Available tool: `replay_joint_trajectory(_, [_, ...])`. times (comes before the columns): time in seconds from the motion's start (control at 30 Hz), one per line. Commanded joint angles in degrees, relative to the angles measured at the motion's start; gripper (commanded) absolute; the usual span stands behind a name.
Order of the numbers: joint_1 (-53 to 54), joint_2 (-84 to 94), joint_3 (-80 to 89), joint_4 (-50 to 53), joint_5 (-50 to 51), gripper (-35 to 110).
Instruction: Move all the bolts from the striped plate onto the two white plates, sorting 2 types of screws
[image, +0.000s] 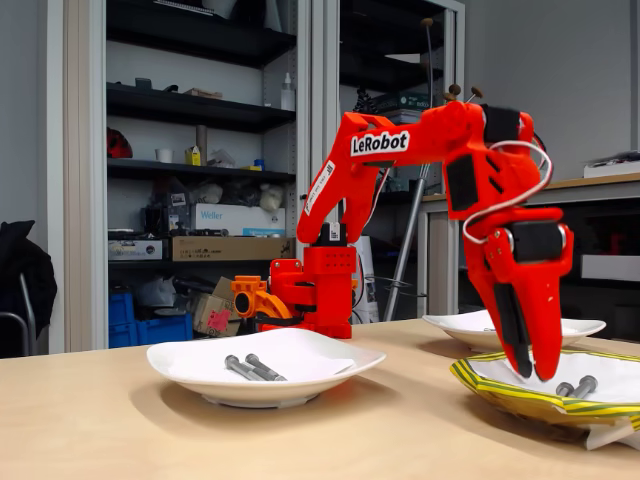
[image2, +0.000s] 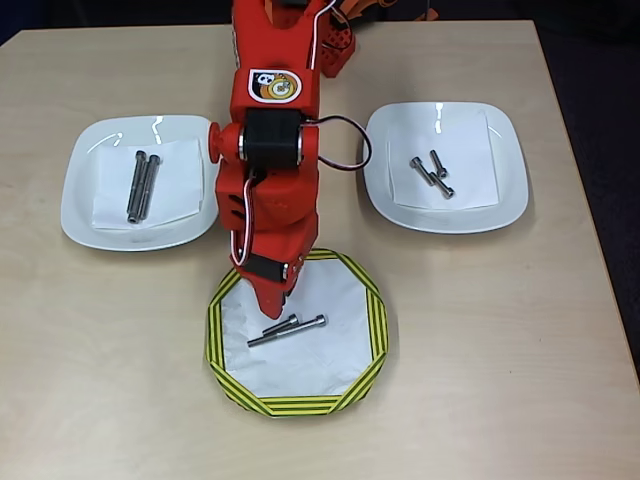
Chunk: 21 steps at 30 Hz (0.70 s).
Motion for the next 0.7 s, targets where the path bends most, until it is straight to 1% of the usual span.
replay_joint_trajectory(0.0, [0.44, -1.41, -6.15, 2.2, -0.18, 8])
replay_joint_trajectory(0.27, [-1.76, -7.03, -14.15, 3.6, 2.72, 7])
replay_joint_trajectory(0.67, [-2.64, -10.46, -19.6, 4.13, 2.72, 6])
